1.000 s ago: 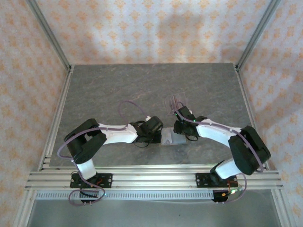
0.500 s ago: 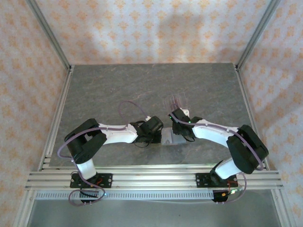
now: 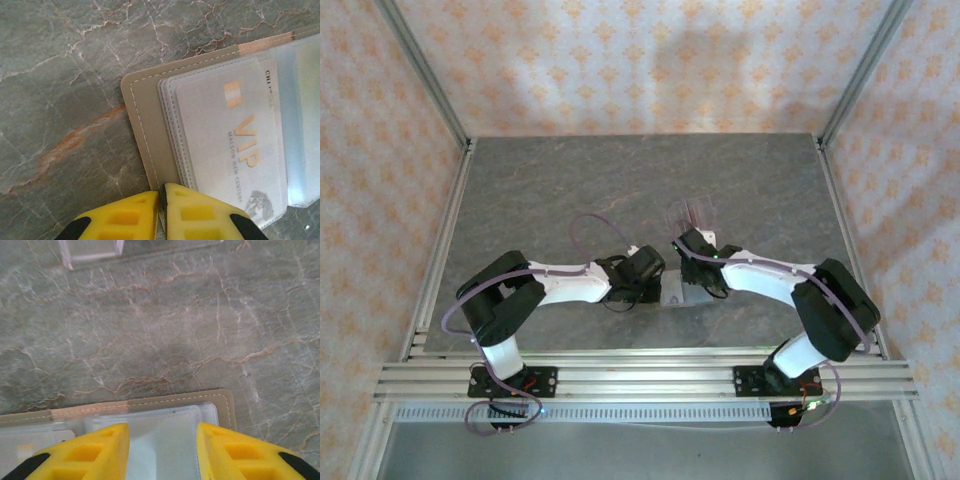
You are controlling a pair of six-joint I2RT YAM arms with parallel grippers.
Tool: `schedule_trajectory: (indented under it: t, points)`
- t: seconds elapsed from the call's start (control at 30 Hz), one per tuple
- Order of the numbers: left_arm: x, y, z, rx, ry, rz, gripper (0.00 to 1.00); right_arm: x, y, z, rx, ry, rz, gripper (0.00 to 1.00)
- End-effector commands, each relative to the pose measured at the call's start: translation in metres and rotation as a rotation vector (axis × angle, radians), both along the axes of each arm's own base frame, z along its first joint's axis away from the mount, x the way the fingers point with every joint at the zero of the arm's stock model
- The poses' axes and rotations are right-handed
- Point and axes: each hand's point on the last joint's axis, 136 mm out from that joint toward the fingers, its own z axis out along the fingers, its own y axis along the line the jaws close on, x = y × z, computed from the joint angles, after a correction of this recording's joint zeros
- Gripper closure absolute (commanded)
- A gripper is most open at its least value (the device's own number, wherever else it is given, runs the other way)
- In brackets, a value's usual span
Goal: Put the credit cards into the card holder
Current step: Flip over the card slot in the card holder.
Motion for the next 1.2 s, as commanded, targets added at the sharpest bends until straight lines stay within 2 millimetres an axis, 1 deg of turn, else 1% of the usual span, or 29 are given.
schedule_trajectory:
  t: [0.0,0.07,0.13,0.4,0.57,0.63,0.7,0.83,0.9,0.93,1.03,1.17]
  points:
    - [-0.025,0.017,-0.050,0.097,0.110,-0.023,0.88,0.005,0.004,-0.001,-0.006,-0.008,0.004,0.61]
    - [-0.025,0.017,-0.050,0.097,0.111,-0.023,0.88,0.005,0.005,-0.004,-0.007,0.002,0.007,0.64]
    - [-0.025,0.017,-0.051,0.098,0.112,-0.021,0.88,0.003,0.007,-0.006,0.002,0.009,0.012,0.70]
    - [-0.026,0.015,-0.055,0.093,0.120,-0.023,0.89,0.002,0.009,0.009,0.019,-0.019,0.028,0.87]
    - [-0.026,0.015,-0.054,0.086,0.119,-0.019,0.88,-0.001,0.012,0.012,0.043,-0.013,0.038,0.94]
    - [-0.026,0.016,-0.054,0.087,0.118,-0.018,0.89,-0.001,0.013,0.015,0.052,-0.018,0.039,0.98]
    - [-0.026,0.016,-0.054,0.088,0.118,-0.019,0.88,-0.002,0.013,0.018,0.057,-0.021,0.043,1.00]
    - [-0.026,0.016,-0.055,0.089,0.116,-0.019,0.88,-0.001,0.010,0.026,0.053,-0.041,0.041,0.99]
    - [-0.026,0.016,-0.056,0.086,0.115,-0.017,0.88,0.000,0.005,0.026,0.025,-0.052,0.034,0.82]
    - [-0.026,0.016,-0.057,0.086,0.117,-0.017,0.89,0.000,0.003,0.025,0.012,-0.048,0.035,0.81]
    - [-0.028,0.016,-0.059,0.077,0.121,-0.014,0.89,0.000,0.003,0.015,-0.013,-0.020,0.039,0.78]
    - [-0.028,0.017,-0.059,0.082,0.121,-0.014,0.89,0.000,0.002,0.004,-0.034,0.001,0.037,0.77]
